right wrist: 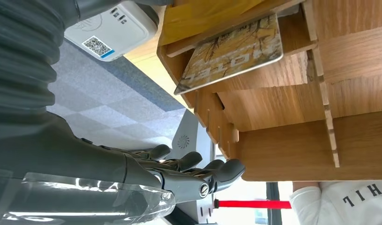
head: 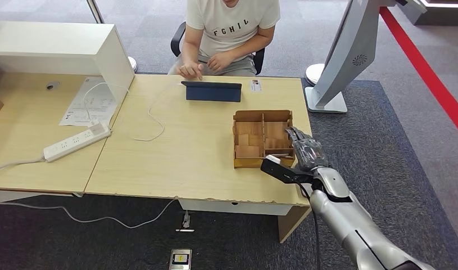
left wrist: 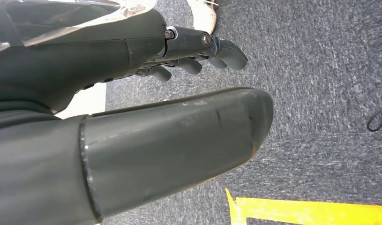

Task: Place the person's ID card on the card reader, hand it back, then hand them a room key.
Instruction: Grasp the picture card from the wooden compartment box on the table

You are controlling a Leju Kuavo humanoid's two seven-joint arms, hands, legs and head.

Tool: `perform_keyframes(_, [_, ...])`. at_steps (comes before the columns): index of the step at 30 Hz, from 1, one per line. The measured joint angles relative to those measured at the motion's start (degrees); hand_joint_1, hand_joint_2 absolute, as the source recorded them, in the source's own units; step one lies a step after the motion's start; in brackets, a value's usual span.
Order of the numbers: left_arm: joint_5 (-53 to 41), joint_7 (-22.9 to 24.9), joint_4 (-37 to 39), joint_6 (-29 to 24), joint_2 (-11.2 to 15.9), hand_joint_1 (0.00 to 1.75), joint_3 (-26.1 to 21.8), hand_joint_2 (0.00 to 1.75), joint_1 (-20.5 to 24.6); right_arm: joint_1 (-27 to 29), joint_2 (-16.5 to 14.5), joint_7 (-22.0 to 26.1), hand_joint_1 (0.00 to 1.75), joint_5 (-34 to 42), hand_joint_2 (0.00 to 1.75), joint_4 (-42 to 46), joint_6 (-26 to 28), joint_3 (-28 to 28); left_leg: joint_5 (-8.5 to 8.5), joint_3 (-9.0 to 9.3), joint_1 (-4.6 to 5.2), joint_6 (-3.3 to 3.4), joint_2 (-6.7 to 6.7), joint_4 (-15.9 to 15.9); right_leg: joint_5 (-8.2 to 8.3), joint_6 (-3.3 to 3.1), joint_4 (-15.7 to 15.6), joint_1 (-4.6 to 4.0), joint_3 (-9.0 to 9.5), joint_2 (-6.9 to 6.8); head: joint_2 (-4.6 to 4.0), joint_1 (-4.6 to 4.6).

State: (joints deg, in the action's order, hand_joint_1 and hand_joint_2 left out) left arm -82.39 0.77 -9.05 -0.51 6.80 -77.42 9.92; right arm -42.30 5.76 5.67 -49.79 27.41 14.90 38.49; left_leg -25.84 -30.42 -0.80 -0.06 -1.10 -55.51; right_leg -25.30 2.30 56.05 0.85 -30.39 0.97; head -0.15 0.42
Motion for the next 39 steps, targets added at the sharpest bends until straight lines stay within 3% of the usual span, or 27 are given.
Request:
perform_keyframes(17, [-0.01,1.25,0.0,-0.34,-0.04,0.0,0.0,0.0,0.01,0.05,-1.91,0.61,0.0,-0.63,1.75,-0.24,-1.29,1.01,0.0,0.0,0.0,0.0,0.0,0.0,0.0,0.0,0.0,0.0,0.0,0.0,0.0,0.0])
perform_keyframes(39, [-0.02,2.56,0.0,-0.54,-0.07,0.0,0.0,0.0,-0.01,-0.42,-0.27,-0.28,0.0,-0.74,1.75,-0.21,-0.99,1.18,0.0,0.01,0.0,0.0,0.01,0.0,0.0,0.0,0.0,0.0,-0.01,0.01,0.0,0.0])
